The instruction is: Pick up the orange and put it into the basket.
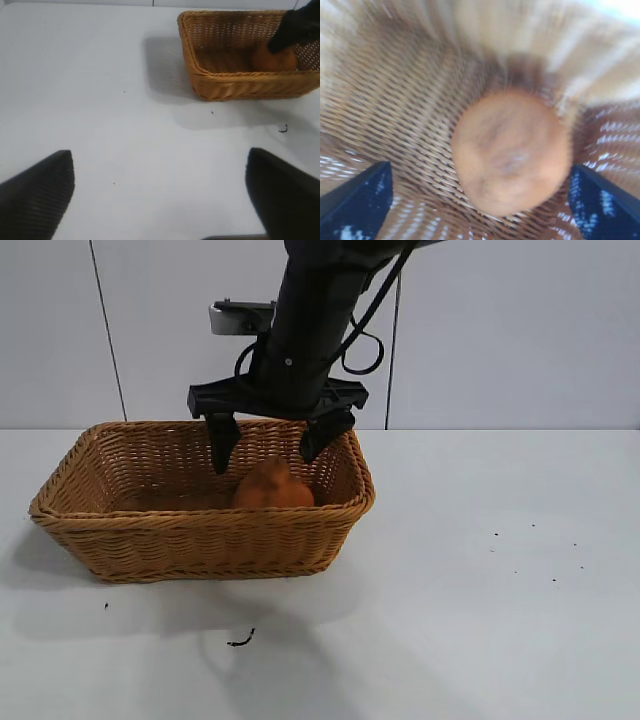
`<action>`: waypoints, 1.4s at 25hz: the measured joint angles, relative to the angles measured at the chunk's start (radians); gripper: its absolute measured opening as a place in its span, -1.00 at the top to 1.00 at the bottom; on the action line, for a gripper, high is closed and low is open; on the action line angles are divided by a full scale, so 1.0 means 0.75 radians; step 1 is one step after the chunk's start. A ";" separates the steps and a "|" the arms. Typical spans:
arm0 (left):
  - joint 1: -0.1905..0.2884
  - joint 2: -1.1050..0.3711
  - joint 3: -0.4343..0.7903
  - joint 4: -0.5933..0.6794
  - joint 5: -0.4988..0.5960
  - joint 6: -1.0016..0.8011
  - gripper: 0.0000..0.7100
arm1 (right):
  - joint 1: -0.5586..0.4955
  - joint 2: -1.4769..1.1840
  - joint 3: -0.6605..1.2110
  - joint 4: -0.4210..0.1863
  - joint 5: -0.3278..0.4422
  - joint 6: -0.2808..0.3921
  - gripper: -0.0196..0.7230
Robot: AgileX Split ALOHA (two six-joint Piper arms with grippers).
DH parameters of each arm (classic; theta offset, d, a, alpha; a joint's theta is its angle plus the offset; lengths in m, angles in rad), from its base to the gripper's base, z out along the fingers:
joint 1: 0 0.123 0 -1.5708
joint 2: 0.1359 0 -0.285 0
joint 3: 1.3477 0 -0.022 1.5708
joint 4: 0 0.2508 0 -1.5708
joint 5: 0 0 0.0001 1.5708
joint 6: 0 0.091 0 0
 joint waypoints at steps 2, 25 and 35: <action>0.000 0.000 0.000 0.000 0.000 0.000 -0.88 | 0.000 -0.004 -0.072 -0.019 0.072 0.000 -0.85; 0.000 0.000 0.000 0.000 0.000 0.000 -0.88 | -0.568 -0.017 -0.294 -0.169 0.421 -0.006 -0.86; 0.000 0.000 0.000 0.000 0.000 0.000 -0.88 | -0.814 -0.029 -0.265 -0.063 0.423 -0.014 -0.77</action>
